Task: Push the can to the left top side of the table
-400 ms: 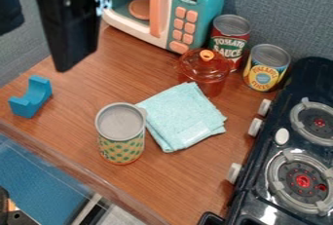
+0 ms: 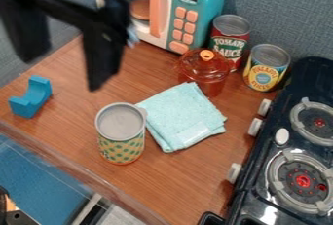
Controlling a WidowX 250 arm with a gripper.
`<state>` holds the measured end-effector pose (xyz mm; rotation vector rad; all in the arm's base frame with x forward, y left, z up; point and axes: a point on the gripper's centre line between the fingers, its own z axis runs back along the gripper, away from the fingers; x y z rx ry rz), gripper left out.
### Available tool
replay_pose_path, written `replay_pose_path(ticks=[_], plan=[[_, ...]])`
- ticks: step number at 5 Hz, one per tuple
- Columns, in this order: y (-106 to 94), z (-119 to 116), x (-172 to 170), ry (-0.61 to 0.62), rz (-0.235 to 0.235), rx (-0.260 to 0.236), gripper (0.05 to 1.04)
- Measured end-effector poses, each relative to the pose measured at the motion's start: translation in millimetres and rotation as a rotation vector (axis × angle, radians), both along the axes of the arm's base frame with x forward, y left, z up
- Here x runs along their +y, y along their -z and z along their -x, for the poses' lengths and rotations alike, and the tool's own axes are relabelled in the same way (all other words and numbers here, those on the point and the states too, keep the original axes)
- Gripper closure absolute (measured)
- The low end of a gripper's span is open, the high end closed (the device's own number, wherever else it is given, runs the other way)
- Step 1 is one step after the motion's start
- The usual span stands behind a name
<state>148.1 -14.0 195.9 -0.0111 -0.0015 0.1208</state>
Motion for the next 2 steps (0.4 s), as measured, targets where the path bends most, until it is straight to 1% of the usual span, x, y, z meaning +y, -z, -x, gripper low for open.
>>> replay_pose_path(ticks=[1,2], plan=[[37.1,-24.1,11.0,-0.065,-0.024,0.075,0.083],[64.0,-39.7,23.0,-0.126,-0.048,0.095,0.083]])
